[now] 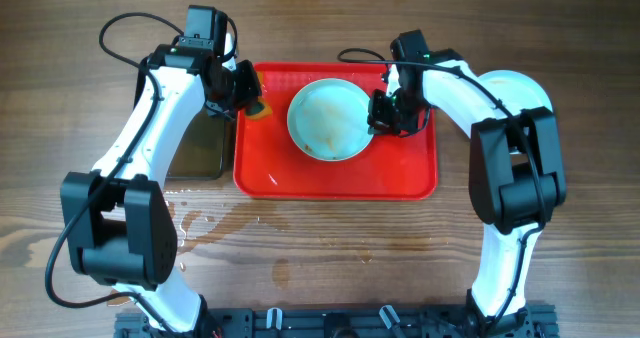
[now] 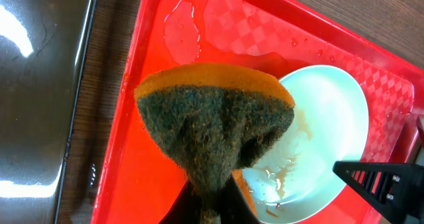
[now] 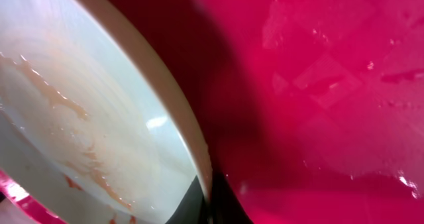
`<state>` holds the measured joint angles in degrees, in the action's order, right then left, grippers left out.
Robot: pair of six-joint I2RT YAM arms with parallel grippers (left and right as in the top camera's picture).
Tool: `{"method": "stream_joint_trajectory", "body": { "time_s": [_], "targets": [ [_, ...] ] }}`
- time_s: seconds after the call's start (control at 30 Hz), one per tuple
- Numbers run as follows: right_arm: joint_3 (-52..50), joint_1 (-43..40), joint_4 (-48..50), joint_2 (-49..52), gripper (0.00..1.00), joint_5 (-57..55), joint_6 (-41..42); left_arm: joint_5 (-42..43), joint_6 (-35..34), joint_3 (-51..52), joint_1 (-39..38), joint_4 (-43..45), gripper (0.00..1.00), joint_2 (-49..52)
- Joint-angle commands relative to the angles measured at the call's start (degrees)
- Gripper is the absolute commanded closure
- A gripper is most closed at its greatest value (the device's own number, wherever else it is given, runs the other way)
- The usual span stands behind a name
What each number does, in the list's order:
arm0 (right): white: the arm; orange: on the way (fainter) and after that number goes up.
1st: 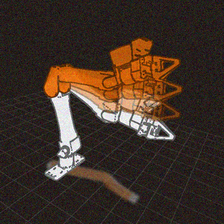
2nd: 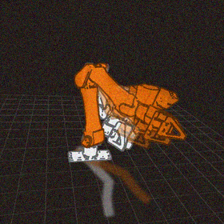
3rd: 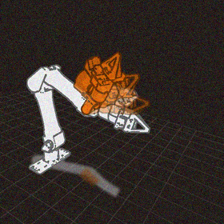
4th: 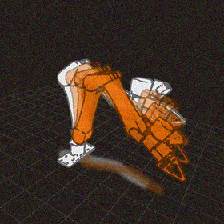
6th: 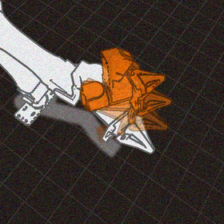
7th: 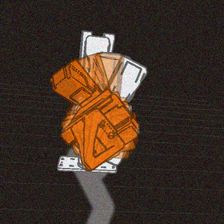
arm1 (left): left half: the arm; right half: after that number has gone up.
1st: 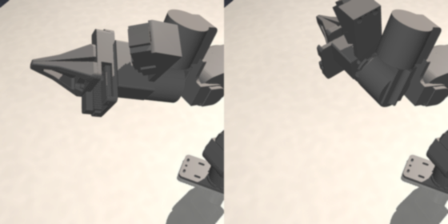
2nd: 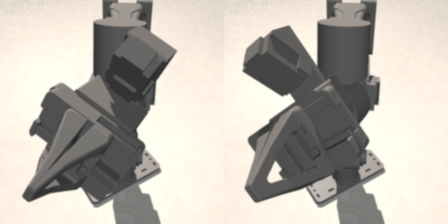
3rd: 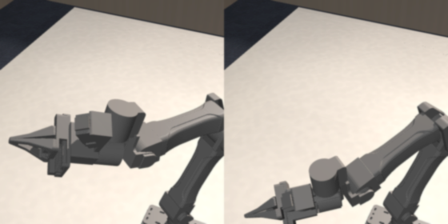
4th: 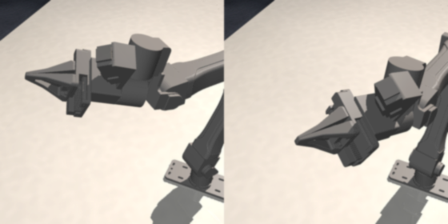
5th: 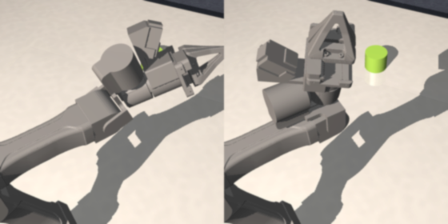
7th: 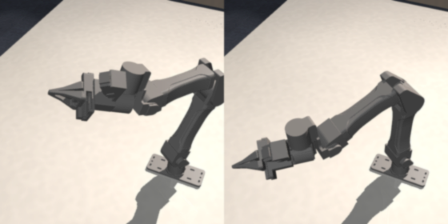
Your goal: Clean dirty plates on tray and stack at the side
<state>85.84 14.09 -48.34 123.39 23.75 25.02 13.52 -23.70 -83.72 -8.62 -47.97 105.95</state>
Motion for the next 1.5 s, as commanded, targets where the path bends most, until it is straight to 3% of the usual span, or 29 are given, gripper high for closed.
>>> {"method": "stream_joint_trajectory", "body": {
  "time_s": [0.0, 0.1, 0.17, 0.3, 0.5, 0.6, 0.77, 0.97, 1.37, 1.47],
  "targets": [
    [-0.98, -1.95, 0.33, -2.36, 0.96, 1.75, -3.39, -0.13, -0.74, -0.59, -0.26, 0.15, 0.96, -0.20],
    [-0.98, -3.15, 0.50, -10.71, 0.96, -2.38, -5.53, -0.13, -0.74, -0.59, -0.26, 0.17, 0.96, -0.20],
    [-0.98, -2.97, -1.53, -20.11, 0.96, -15.28, -5.99, -0.15, -0.74, -0.59, -0.26, 0.22, 0.96, -0.20],
    [-0.98, -2.95, -5.18, -28.63, 0.96, -30.45, -5.97, -0.13, -0.74, -0.59, -0.26, 0.48, 0.96, -0.20],
    [-1.03, -2.91, -5.18, -29.07, 0.94, -28.44, -4.79, -0.13, -0.74, -0.59, -0.26, 0.85, 0.96, -0.20],
    [-1.05, -2.93, -2.36, -23.34, 0.55, -22.58, -2.47, -0.13, -0.74, -0.59, -0.26, 0.87, 0.96, -0.20],
    [-1.05, -7.04, 1.68, -9.88, 0.46, -3.50, -9.55, -0.13, -0.74, -0.59, -0.26, 0.81, 0.96, -0.20],
    [-1.05, -9.88, 4.79, -1.73, 0.46, 3.48, -14.67, -0.13, -0.74, -0.59, -0.26, 0.83, 0.96, -0.20],
    [-1.05, -9.77, 8.85, 5.09, 0.48, 5.92, -14.23, -0.15, -0.72, -0.59, -0.26, 0.81, 0.96, -0.20],
    [-1.05, -9.77, 9.38, 5.42, 0.61, 5.88, -12.81, -0.15, -0.72, -0.59, -0.26, 0.81, 0.96, -0.20]
  ]
}}
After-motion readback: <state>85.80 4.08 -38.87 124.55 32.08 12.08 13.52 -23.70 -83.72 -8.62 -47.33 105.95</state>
